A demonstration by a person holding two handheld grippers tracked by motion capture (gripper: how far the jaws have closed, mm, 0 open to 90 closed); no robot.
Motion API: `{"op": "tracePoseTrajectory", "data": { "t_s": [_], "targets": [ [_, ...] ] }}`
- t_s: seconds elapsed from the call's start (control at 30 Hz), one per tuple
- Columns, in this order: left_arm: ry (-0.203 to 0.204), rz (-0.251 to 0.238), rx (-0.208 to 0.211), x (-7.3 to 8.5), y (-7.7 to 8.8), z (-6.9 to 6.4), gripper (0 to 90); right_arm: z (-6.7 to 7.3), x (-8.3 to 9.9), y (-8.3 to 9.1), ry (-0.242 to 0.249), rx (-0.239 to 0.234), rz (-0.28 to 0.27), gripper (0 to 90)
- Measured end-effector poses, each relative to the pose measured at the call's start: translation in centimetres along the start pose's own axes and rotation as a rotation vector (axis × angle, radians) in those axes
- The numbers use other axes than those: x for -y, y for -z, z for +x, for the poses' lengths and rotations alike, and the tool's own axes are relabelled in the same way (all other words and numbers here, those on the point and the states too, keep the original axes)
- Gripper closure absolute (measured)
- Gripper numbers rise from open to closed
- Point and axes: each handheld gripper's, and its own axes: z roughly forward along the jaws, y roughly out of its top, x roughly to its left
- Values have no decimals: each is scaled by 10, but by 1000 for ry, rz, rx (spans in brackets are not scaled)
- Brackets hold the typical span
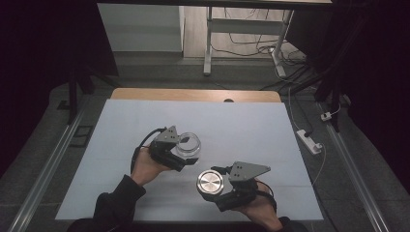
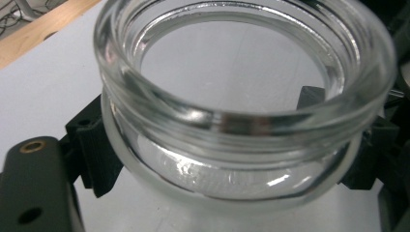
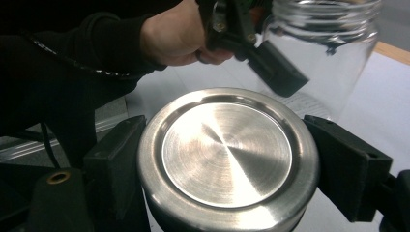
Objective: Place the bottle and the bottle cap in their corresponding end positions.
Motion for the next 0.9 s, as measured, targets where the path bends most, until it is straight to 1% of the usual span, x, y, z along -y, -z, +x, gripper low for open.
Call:
{"op": "tracePoseTrajectory", "data": {
  "t_s": [0.1,0.33,0.4,0.53,0.67,0.73,0.9],
  "targets": [
    [2,-1,-2,-1,-4,3,152,0,3,-2,-2,-2,-1,185],
    [3,-8,-7,-5,-10,9,152,0,8,-7,-7,0,17,185],
    [-1,-10,-12,-6,-12,11,152,0,10,-9,-10,-7,18,185],
    [3,-13,-15,-7,-16,15,152,0,12,-13,-8,-12,22,185],
    [4,-10,-23,-8,-20,20,152,0,15,-18,-7,-9,36,185],
    [-2,-9,-28,-8,-22,23,152,0,16,-20,-9,-10,39,185],
    [4,-9,-37,-10,-30,30,152,-2,18,-25,-8,-4,43,185]
  ]
}}
